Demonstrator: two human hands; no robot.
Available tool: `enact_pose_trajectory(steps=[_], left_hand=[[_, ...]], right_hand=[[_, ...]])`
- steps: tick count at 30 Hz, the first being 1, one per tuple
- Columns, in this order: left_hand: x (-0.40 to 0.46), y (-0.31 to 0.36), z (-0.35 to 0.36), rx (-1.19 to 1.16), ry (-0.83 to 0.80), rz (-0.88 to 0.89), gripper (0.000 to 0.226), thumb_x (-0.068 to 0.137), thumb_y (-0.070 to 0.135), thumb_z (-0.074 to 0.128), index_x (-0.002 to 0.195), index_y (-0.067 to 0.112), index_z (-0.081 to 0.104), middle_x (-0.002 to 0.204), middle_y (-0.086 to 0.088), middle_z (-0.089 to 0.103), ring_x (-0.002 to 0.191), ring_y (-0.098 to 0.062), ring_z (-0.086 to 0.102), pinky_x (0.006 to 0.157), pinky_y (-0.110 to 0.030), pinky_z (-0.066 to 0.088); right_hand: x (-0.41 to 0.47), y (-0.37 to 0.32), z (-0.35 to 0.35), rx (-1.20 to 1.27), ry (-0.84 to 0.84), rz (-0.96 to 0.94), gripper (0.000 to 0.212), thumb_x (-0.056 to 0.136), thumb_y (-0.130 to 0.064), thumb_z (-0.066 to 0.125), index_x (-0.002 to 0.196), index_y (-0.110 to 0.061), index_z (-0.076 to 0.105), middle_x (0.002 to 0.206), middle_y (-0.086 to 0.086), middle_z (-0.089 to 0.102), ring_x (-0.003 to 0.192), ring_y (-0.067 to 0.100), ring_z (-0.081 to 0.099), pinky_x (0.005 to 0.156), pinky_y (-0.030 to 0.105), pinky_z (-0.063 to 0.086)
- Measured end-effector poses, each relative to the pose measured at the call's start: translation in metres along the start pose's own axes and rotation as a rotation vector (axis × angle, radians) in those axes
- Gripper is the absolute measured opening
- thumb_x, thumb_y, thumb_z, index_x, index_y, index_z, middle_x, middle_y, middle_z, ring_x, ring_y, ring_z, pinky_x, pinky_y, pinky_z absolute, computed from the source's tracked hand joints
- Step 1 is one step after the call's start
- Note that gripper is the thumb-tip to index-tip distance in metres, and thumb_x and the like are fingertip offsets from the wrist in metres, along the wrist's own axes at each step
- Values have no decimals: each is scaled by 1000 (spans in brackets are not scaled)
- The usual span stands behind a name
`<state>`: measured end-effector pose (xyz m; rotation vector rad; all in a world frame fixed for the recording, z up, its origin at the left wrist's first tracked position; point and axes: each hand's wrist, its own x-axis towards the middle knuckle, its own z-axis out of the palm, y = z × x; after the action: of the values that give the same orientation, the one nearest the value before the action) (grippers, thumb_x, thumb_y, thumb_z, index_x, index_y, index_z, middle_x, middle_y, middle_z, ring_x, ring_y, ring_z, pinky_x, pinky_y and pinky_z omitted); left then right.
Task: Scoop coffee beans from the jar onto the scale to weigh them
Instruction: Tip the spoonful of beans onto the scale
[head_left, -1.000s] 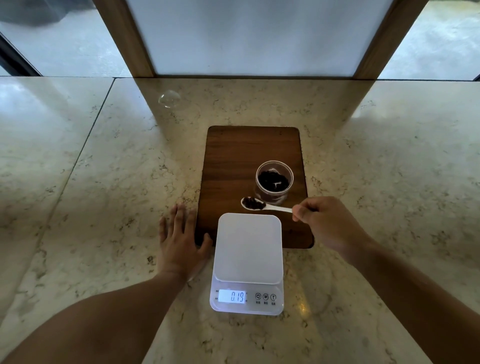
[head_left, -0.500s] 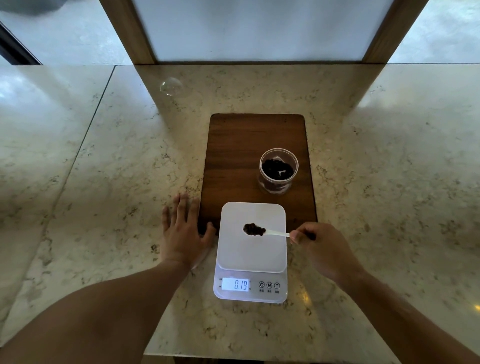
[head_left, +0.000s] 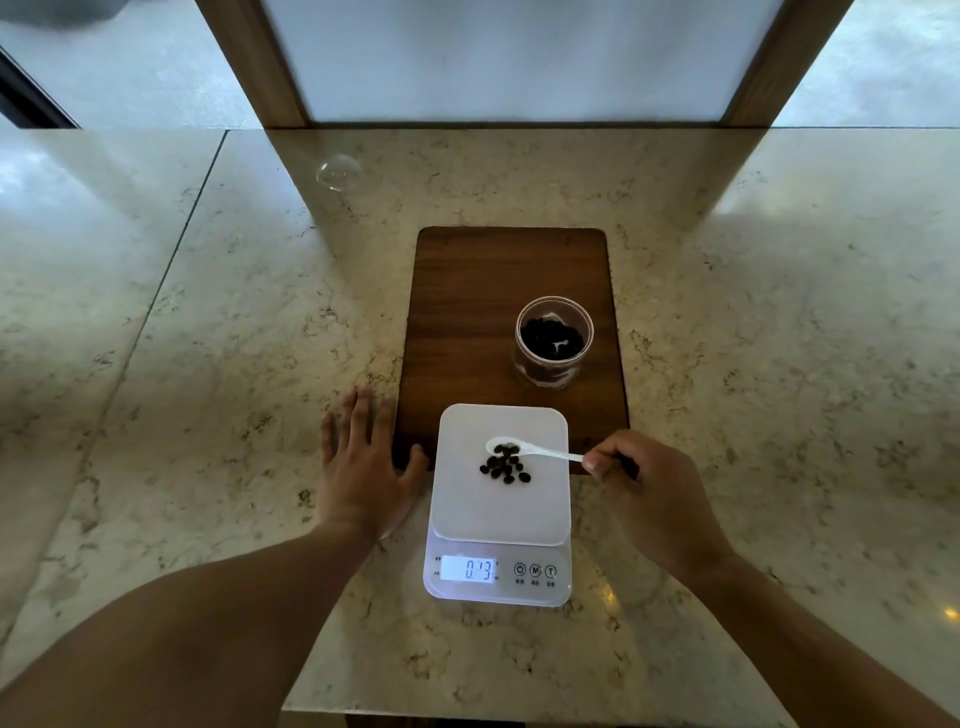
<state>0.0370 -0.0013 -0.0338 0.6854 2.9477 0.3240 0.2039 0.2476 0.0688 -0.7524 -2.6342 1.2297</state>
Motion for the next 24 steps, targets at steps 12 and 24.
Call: enact_pose_trajectory(steps=[12,24], left_hand=[[-1,1,0,-8,11,9,77,90,55,32,155,17,17,166,-12,8,152,-20,-11,122,-48,-4],[0,0,2,-12,26,5,77,89,55,31,155,17,20,166,-11,10,151,-17,-14,122,-47,-4]], right_hand=[[11,-6,-15,-38,208,-160,14,88,-11,67,76,-15,67,63,-14,55,63,5,53,53,7,35],[85,-26,-21,-355,332,-187,18,94,-17,62,78,-8,63,69,-1,53,57,14,44,49,19,25]])
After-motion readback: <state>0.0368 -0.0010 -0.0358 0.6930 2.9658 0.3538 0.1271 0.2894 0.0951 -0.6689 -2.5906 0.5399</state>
